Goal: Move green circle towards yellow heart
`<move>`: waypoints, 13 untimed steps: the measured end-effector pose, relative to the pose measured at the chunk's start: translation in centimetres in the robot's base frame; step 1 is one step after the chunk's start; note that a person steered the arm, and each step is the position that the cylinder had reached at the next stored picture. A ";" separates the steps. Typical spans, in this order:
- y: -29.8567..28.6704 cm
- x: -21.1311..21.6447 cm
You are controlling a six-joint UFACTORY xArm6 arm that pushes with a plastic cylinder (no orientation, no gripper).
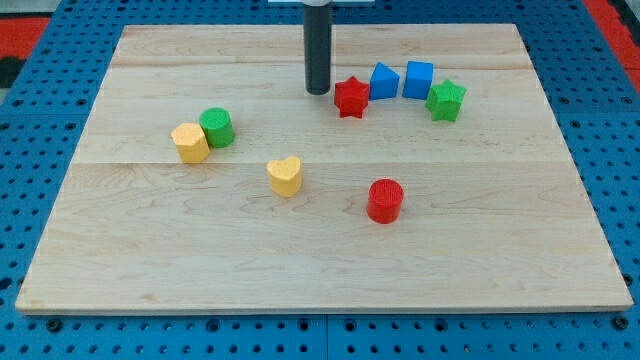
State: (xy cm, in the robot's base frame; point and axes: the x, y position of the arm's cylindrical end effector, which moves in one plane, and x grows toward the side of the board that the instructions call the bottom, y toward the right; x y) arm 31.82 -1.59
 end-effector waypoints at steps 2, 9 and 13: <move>-9.0 0.0; -17.7 5.2; -8.5 5.5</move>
State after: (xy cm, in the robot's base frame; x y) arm 37.34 -10.07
